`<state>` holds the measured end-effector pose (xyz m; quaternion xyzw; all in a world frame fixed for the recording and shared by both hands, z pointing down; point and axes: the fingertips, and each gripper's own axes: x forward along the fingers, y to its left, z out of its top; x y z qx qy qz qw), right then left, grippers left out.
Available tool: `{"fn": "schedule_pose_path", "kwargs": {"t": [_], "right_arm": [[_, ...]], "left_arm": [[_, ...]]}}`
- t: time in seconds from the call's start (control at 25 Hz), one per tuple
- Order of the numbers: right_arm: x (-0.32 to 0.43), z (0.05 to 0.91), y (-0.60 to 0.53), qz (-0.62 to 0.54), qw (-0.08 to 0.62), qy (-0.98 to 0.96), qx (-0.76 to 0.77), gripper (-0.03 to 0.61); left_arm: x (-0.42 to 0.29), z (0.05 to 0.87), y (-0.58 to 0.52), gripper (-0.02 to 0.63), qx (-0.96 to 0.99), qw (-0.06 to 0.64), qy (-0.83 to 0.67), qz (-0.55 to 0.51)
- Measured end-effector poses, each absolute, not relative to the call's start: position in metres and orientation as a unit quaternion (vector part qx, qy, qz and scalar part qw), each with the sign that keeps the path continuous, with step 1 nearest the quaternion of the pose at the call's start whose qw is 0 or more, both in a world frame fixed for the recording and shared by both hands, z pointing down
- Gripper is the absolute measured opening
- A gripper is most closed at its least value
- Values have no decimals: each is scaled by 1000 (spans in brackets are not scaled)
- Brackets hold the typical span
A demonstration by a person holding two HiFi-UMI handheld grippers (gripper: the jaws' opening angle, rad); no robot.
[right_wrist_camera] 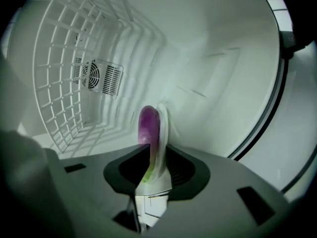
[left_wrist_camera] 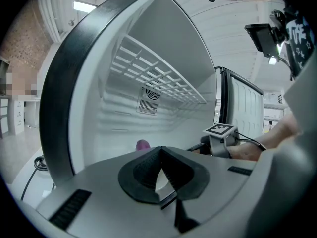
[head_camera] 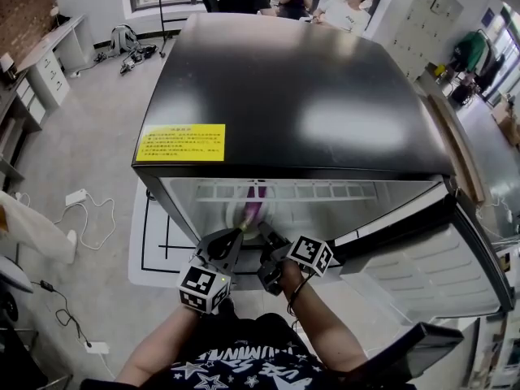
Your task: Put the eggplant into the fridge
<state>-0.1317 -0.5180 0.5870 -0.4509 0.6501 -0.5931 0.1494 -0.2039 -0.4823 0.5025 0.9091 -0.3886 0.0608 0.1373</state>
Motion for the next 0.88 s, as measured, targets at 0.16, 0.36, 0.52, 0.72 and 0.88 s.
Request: {"fn": "schedule_pose_path", "kwargs": {"t": [0.16, 0.36, 0.52, 0.72, 0.88], "right_arm": [[-134, 588, -515, -588, 116, 659, -455, 83], [-131, 590, -515, -563, 83, 664, -486, 81], [-129, 589, -515, -553, 81, 665, -495, 81], [-127, 586, -509, -550, 101, 669, -490, 81], [-124, 575, -502, -538, 114, 684, -479, 81]], "left_arm": [[-206, 499, -481, 8, 904, 138, -402, 53], [-205, 498, -478, 8, 903, 135, -405, 52], [-209, 498, -478, 8, 902, 136, -407, 51], [-214, 500, -478, 8, 903, 131, -406, 54], [-213, 499, -477, 8, 901, 131, -411, 53]]}}
